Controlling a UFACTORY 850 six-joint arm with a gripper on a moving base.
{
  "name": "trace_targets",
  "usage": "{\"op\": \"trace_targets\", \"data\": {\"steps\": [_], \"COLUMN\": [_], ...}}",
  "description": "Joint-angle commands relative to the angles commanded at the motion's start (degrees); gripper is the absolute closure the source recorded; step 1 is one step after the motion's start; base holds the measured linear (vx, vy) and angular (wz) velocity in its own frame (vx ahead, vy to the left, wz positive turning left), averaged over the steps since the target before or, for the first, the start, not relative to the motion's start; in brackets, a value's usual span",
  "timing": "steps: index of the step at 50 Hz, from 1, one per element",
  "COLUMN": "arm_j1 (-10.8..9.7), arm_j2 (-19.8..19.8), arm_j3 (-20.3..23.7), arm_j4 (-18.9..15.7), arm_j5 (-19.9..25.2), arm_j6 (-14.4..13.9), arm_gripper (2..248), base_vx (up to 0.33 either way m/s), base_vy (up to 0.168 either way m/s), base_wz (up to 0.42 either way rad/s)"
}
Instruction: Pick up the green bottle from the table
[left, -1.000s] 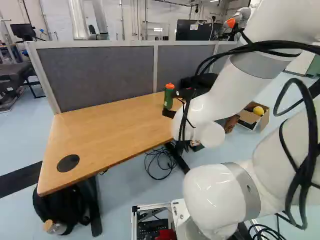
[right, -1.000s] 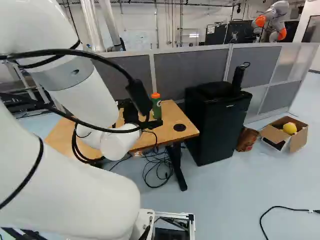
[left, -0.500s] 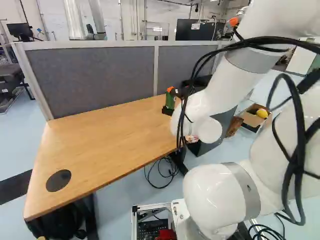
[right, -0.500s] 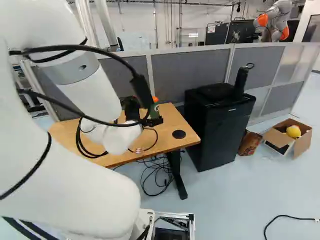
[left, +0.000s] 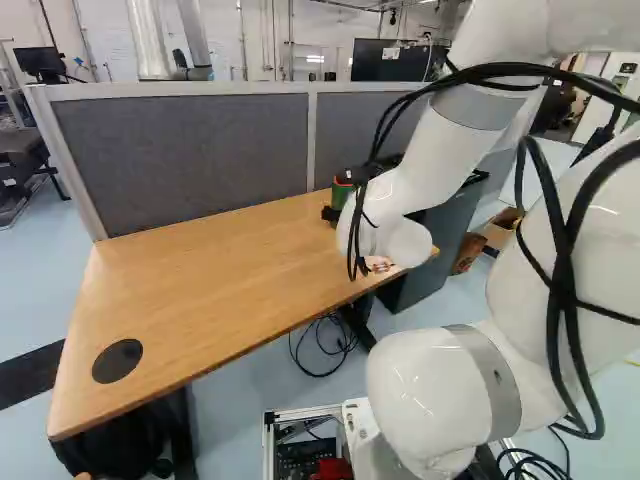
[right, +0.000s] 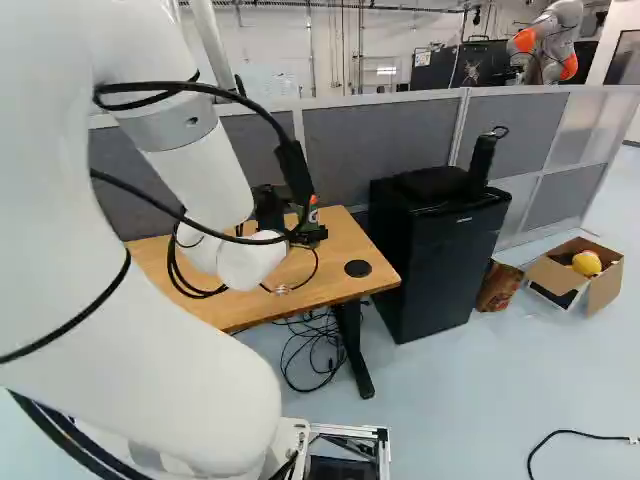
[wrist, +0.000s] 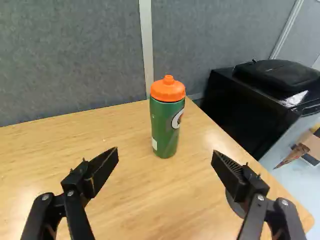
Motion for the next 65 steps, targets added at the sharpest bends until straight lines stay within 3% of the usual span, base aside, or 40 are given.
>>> {"op": "trace_targets", "data": {"steps": [34, 47, 65], "arm_j1": [0.7, 1.0, 1.6], "arm_j2": [-10.3, -13.9, -18.7], "arm_j3": [-10.4, -14.4, -19.9], "arm_j4": [0.0, 0.0, 0.0], "arm_j5": [-0.1, -5.0, -5.7], "arm_j6": [0.0, 0.0, 0.0], "arm_gripper": [3, 3, 3], "base_vx": [0.0, 0.0, 0.0], "base_vy": [0.0, 0.0, 0.0], "base_wz": [0.0, 0.0, 0.0]}}
